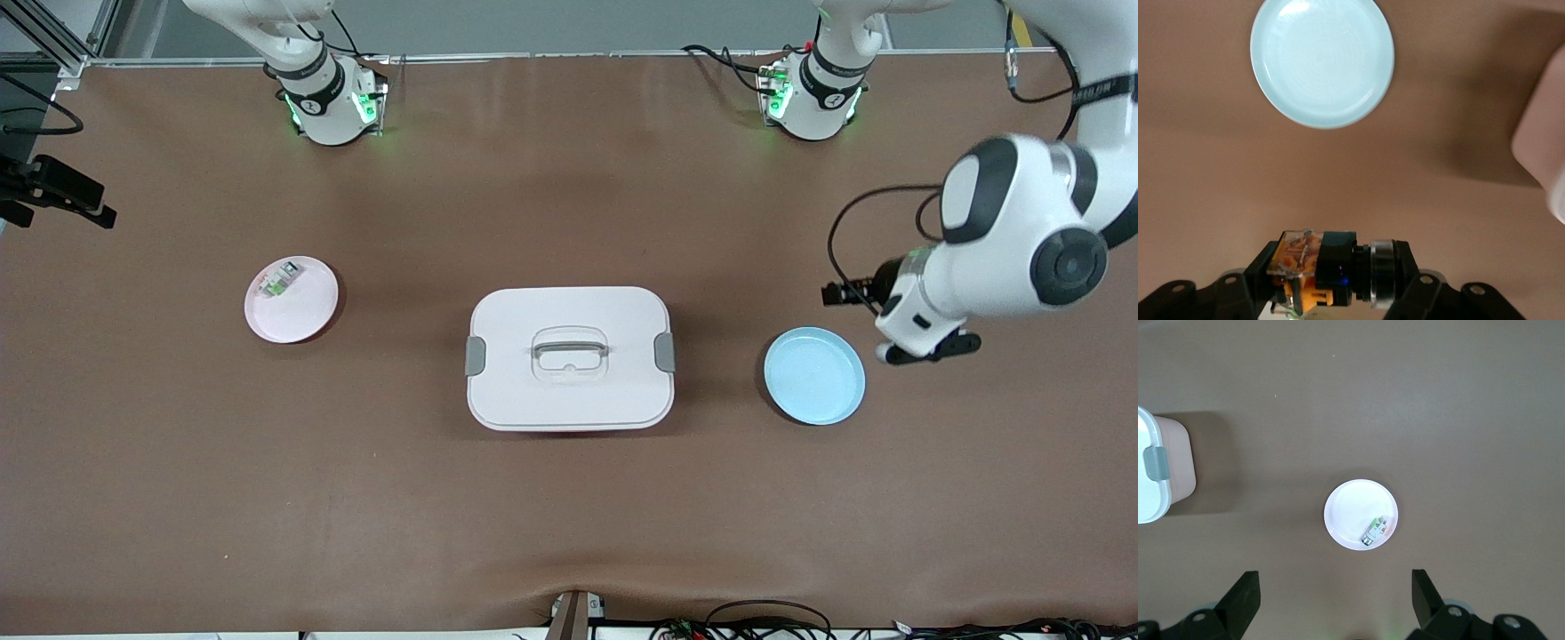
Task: Transfer orange switch to right arm and place
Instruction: 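Lift the switch with the left gripper toward the table middle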
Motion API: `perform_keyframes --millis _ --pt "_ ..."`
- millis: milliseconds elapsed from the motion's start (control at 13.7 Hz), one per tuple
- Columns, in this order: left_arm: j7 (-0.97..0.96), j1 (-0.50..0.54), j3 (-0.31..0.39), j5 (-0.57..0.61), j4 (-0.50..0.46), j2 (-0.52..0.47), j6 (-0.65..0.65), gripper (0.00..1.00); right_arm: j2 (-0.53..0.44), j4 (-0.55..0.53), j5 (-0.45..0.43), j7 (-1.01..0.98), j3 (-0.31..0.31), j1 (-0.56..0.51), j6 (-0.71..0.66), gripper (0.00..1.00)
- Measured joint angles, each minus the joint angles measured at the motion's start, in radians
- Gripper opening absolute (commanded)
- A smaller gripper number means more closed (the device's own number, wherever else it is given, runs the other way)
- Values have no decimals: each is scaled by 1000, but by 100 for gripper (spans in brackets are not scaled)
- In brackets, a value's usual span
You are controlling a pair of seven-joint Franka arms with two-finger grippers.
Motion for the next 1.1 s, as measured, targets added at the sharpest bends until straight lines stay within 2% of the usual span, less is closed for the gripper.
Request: perform_keyframes --millis 146,293,659,878,1098 --pt "-99 -2 -66 -30 33 -59 -78 20 -1 0 0 14 1 0 1 100" --pt "-217 -5 -127 -88 95 -78 -125 20 -2 0 0 34 2 0 1 100" --pt "-530 -10 -240 -289 218 -74 -133 20 -4 1 0 39 3 0 4 100" --pt "-678 -13 -252 -447 241 -72 -103 20 -4 1 0 39 3 0 22 100" --pt "-817 -24 -252 -543 245 -62 0 20 -3 0 1 21 0 -1 22 100"
